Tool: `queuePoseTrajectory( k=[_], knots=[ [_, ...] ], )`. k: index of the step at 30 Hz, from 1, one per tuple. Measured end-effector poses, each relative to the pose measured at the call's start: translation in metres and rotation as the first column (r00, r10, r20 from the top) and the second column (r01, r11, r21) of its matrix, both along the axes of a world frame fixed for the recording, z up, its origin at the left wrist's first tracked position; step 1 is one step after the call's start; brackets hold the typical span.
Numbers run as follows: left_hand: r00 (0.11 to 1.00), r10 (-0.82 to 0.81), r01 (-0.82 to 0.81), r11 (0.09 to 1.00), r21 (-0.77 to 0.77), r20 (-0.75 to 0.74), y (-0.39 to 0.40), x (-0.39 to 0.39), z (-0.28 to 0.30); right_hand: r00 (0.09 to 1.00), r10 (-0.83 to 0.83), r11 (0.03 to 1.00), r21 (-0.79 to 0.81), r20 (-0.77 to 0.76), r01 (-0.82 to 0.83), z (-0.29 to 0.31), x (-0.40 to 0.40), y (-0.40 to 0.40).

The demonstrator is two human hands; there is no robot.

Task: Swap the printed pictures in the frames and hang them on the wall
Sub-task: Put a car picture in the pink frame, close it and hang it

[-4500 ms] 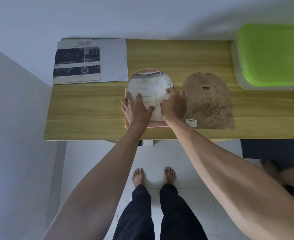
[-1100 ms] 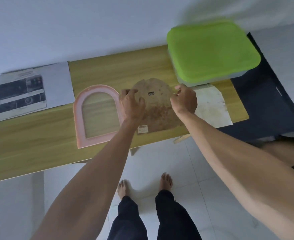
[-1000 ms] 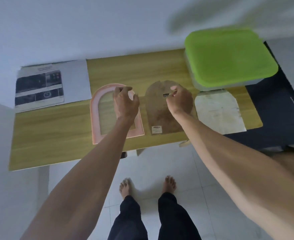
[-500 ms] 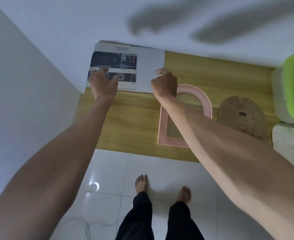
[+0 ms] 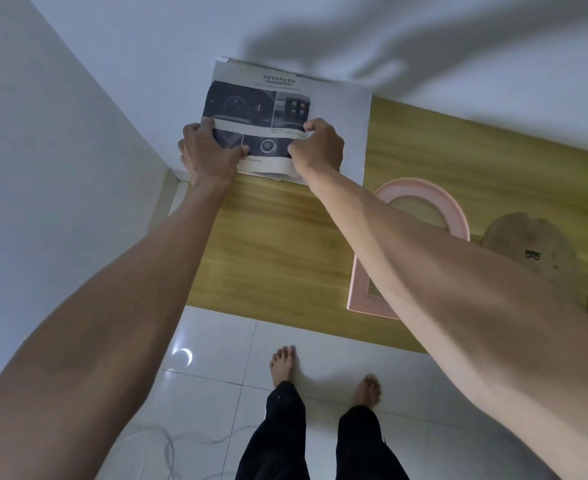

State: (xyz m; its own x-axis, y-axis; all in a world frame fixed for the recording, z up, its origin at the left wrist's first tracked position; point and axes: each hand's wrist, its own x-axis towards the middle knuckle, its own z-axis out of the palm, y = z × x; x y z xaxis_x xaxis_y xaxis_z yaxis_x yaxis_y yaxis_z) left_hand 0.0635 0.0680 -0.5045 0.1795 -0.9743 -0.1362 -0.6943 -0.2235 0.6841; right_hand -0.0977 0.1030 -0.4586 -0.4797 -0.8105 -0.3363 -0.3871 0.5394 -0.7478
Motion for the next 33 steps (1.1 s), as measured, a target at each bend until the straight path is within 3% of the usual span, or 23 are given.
queuePoseTrajectory(
  k=[7,13,19,23,27,29,33],
  knots=[
    [1.000,-0.015,0.015,1.000,0.006,-0.013,0.004,0.000,0.001,0.999,-0.012,0.997,-0.081,0.053,0.017,-0.001,0.006,-0.009],
    [1.000,0.012,-0.013,0.999,-0.049,-0.014,0.007,0.006,0.022,0.958,0.010,0.984,-0.174,0.288,0.042,0.014,0.001,-0.007],
    [0.957,-0.053,0.051,0.999,-0.016,-0.286,0.009,-0.007,0.061,0.882,0.006,0.968,-0.225,0.472,0.113,0.044,-0.030,0.011],
    [0.829,-0.029,0.114,0.987,0.117,-0.559,0.013,-0.028,0.079,0.790,-0.040,0.947,-0.230,0.612,0.226,0.059,-0.057,0.027],
    [0.716,0.044,0.187,0.949,0.253,-0.697,0.027,-0.058,0.086,0.731,-0.097,0.924,-0.212,0.676,0.319,0.068,-0.088,0.047],
    [0.648,0.092,0.203,0.936,0.289,-0.756,0.036,-0.073,0.087,0.742,-0.110,0.922,-0.212,0.662,0.325,0.074,-0.103,0.060],
    [0.617,0.126,0.154,0.949,0.277,-0.777,0.052,-0.099,0.084,0.808,-0.113,0.932,-0.221,0.578,0.289,0.083,-0.132,0.091]
  ],
)
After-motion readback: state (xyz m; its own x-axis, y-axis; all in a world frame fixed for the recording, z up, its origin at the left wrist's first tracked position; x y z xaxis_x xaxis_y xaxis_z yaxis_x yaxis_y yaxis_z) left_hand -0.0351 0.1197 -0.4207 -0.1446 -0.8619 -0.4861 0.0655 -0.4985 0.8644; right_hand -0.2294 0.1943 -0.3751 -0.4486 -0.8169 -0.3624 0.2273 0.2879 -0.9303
